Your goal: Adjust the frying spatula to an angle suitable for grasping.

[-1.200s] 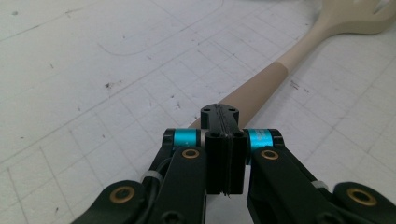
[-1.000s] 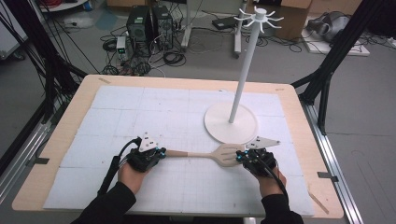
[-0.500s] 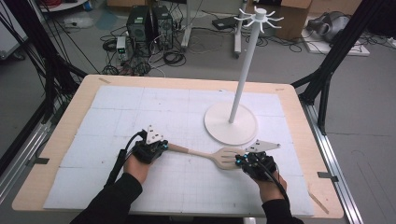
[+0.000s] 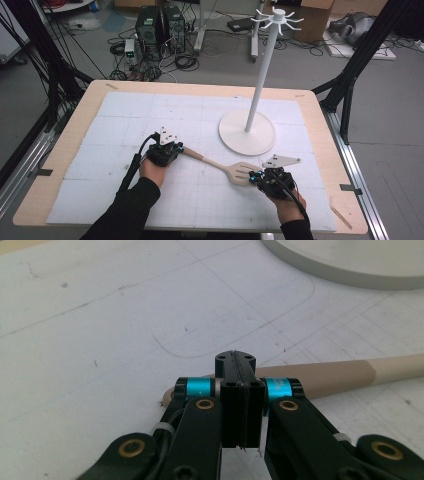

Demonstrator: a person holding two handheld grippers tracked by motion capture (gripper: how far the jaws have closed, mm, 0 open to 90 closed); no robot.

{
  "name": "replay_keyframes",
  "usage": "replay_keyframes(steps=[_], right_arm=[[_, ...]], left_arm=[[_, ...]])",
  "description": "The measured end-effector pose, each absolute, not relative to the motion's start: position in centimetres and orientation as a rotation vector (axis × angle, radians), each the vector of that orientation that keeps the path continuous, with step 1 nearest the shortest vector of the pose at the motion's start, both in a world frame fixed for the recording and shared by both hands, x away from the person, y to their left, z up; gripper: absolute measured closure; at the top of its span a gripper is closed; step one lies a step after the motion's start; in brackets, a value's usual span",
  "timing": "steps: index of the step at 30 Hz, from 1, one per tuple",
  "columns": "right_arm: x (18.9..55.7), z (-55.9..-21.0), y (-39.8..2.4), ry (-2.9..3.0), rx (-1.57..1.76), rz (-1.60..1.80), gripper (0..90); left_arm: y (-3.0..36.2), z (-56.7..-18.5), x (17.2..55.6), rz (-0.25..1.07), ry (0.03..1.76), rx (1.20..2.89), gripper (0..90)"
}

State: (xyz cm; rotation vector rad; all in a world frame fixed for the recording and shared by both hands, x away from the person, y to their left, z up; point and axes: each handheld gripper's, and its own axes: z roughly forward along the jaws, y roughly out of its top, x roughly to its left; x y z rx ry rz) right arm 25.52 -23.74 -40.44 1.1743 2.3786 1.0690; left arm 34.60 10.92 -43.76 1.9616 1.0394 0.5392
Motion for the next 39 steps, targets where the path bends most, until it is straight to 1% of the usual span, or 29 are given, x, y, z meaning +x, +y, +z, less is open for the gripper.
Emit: replay_keyframes(steps=[1,2,4,5,6,7,8,10,11,14,17,19,20,21,22,24,26,30,39], right_arm=[[25.4,-40.4,-23.7,2.379,1.169,1.076,89.2],[25.3,-40.3,-23.8,2.365,1.151,1.101,88.8],[25.1,-39.9,-24.2,2.317,1.156,1.163,83.1],[24.9,-39.6,-24.5,2.29,1.162,1.183,81.4],[24.8,-39.4,-24.9,2.264,1.156,1.203,79.4],[24.7,-39.1,-25.3,2.238,1.148,1.216,74.9],[24.6,-38.9,-25.7,2.208,1.148,1.235,68.6],[24.2,-38.6,-26.6,2.136,1.16,1.254,53.3],[24.0,-38.5,-27.1,2.095,1.161,1.266,46.5],[23.5,-38.4,-28.3,2.03,1.173,1.283,37.2],[23.2,-38.4,-29.2,1.984,1.169,1.281,28.9],[23.0,-38.4,-29.7,1.961,1.176,1.29,25.7],[23.0,-38.4,-29.7,1.961,1.176,1.29,25.7],[22.9,-38.3,-29.9,1.945,1.182,1.291,23.5],[22.6,-38.3,-30.3,1.916,1.198,1.306,20.3],[22.3,-38.2,-30.5,1.899,1.189,1.313,17.8],[22.1,-38.1,-30.6,1.899,1.182,1.308,15.6],[22.1,-38.0,-30.6,1.9,1.172,1.306,15.6],[23.0,-38.5,-29.4,1.964,1.14,1.327,15.7]], left_arm=[[11.1,-43.7,34.6,0.522,1.043,1.949,85.2],[11.3,-43.5,34.5,0.525,1.038,1.932,84.5],[11.8,-42.7,34.2,0.533,1.014,1.897,82.3],[12.0,-42.2,34.0,0.541,1.011,1.867,79.5],[12.3,-41.8,33.7,0.546,1.0,1.852,74.7],[12.6,-41.4,33.3,0.541,0.984,1.823,72.6],[12.9,-41.0,32.9,0.544,0.965,1.802,70.5],[13.9,-40.4,32.0,0.524,0.947,1.759,66.8],[14.3,-40.2,31.6,0.523,0.938,1.743,66.5],[16.0,-39.7,30.3,0.503,0.908,1.695,61.2],[17.6,-39.3,29.1,0.474,0.886,1.662,53.1],[18.5,-39.2,28.5,0.464,0.872,1.66,47.3],[18.5,-39.2,28.5,0.464,0.872,1.66,43.7],[18.8,-39.2,28.1,0.467,0.871,1.652,43.7],[19.5,-39.3,27.6,0.464,0.86,1.647,35.5],[20.2,-39.5,27.2,0.46,0.856,1.625,29.5],[20.8,-39.5,26.9,0.441,0.88,1.587,20.5],[21.8,-39.8,26.7,0.481,0.892,1.581,19.9],[22.8,-39.9,26.7,0.501,0.913,1.585,20.7]])
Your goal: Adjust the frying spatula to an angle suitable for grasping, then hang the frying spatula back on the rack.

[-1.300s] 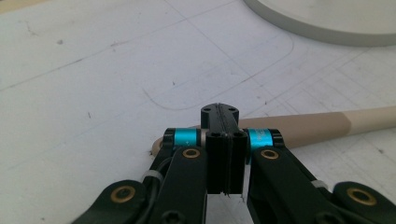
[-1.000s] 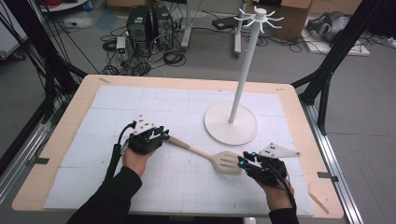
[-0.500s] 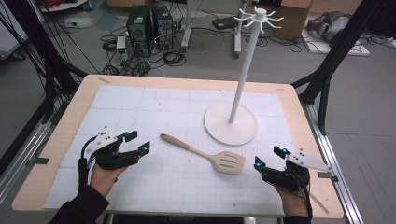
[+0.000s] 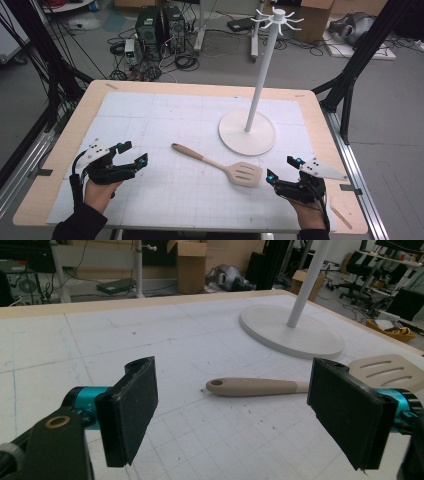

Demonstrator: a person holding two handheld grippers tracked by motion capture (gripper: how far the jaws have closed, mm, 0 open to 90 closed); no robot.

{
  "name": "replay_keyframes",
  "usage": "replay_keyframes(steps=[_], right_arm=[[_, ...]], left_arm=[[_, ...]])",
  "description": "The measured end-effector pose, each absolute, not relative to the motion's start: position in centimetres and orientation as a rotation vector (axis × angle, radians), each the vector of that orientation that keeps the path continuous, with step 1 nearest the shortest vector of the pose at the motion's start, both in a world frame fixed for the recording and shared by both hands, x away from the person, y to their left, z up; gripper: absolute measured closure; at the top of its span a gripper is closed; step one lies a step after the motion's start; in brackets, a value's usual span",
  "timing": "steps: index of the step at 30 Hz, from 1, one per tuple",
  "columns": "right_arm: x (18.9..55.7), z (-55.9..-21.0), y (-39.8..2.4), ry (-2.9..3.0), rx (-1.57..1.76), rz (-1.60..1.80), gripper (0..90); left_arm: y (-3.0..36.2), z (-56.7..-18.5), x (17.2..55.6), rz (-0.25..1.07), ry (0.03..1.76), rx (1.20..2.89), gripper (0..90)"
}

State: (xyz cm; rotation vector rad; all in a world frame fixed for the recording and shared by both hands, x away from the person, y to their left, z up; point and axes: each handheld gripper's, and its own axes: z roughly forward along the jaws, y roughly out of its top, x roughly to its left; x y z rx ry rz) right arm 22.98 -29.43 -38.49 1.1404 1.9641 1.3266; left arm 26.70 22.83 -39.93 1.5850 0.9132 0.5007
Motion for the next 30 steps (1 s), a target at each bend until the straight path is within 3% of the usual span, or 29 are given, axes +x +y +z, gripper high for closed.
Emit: replay_keyframes(steps=[12,23,30], right_arm=[[24.1,-38.5,-27.7,2.011,1.108,1.372,15.7],[27.8,-37.3,-21.9,2.185,0.948,1.354,16.2],[30.6,-37.7,-18.2,2.367,0.869,1.24,22.9]], left_arm=[[22.7,-40.3,26.8,0.486,0.918,1.614,20.9],[23.1,-40.4,26.8,0.488,0.939,1.615,21.4],[22.8,-40.3,26.7,0.483,0.929,1.624,22.3]])
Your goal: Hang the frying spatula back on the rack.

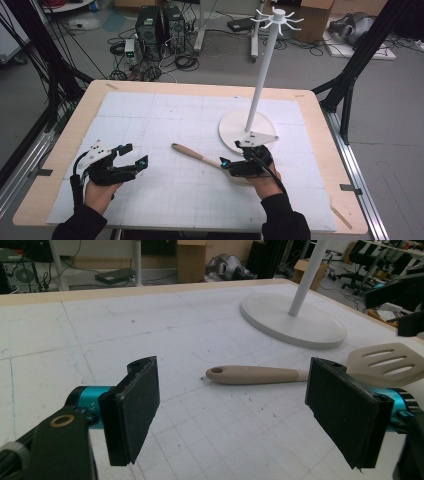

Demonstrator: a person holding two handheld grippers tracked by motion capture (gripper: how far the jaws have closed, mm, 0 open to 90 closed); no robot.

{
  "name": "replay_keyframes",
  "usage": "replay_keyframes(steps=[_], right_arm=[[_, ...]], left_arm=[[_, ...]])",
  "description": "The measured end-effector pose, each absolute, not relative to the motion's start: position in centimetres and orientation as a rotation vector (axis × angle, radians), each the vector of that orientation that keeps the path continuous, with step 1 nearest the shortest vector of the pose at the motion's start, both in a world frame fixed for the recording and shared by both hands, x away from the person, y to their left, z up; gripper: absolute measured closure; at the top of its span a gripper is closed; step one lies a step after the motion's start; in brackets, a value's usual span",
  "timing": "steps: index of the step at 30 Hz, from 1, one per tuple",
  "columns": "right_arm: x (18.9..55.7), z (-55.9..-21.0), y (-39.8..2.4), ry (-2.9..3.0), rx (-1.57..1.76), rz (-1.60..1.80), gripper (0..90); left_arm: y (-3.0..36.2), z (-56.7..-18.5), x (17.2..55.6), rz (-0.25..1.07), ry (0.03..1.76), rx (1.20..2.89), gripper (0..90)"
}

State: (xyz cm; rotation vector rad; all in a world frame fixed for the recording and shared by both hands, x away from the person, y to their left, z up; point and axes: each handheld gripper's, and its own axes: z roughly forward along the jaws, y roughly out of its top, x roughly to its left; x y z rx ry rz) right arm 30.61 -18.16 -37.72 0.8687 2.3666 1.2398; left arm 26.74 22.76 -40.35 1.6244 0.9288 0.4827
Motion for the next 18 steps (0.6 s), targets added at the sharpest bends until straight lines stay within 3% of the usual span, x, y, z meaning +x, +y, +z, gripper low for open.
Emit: replay_keyframes(steps=[5,18], right_arm=[[32.8,-39.1,-15.8,2.514,0.864,1.096,24.1],[35.4,-41.3,-13.1,2.754,0.753,0.848,51.2]], left_arm=[[22.8,-40.5,26.9,0.476,0.934,1.633,22.6],[22.8,-40.6,27.1,0.467,0.948,1.638,23.6]])
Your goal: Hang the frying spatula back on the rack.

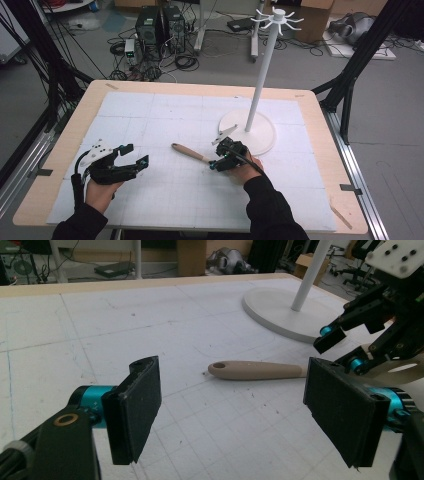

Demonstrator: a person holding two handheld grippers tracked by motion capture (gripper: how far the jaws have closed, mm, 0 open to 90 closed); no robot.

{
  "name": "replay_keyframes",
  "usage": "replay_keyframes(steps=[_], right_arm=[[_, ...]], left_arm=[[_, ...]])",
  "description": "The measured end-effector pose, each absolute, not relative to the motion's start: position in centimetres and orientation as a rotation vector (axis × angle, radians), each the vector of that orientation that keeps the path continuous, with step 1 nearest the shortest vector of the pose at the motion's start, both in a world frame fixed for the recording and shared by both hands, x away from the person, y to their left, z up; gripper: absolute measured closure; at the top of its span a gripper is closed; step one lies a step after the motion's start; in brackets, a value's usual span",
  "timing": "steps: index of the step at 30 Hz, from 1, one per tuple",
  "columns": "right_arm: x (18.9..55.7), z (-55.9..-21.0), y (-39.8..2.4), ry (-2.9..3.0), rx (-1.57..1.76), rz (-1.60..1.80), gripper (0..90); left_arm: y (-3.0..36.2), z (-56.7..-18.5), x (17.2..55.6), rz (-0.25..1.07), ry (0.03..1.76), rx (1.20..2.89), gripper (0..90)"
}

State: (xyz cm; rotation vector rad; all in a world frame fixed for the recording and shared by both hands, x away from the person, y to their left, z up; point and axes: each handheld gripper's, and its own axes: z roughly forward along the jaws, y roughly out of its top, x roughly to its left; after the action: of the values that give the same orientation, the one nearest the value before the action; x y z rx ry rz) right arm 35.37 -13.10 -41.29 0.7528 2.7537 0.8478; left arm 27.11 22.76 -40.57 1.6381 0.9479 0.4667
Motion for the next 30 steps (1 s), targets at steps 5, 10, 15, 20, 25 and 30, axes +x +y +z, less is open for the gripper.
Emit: replay_keyframes(steps=[5,10,15,20,25,30], right_arm=[[35.72,-42.18,-12.28,2.824,0.717,0.763,59.3],[35.87,-42.12,-12.71,2.848,0.72,0.772,73.2],[35.95,-42.22,-12.95,2.855,0.722,0.8,77.5],[35.87,-42.21,-12.94,2.853,0.726,0.798,78.0],[35.79,-42.18,-12.89,2.841,0.752,0.797,78.2],[35.27,-41.8,-13.02,2.836,0.763,0.829,78.2]], left_arm=[[22.82,-40.55,27.14,0.464,0.945,1.635,23.7],[22.77,-40.59,27.15,0.46,0.948,1.641,23.8],[22.69,-40.62,27.15,0.454,0.952,1.641,24.0],[22.66,-40.65,27.17,0.454,0.953,1.645,24.3],[22.7,-40.64,27.19,0.451,0.954,1.646,24.6],[22.64,-40.67,27.19,0.448,0.955,1.642,25.2]])
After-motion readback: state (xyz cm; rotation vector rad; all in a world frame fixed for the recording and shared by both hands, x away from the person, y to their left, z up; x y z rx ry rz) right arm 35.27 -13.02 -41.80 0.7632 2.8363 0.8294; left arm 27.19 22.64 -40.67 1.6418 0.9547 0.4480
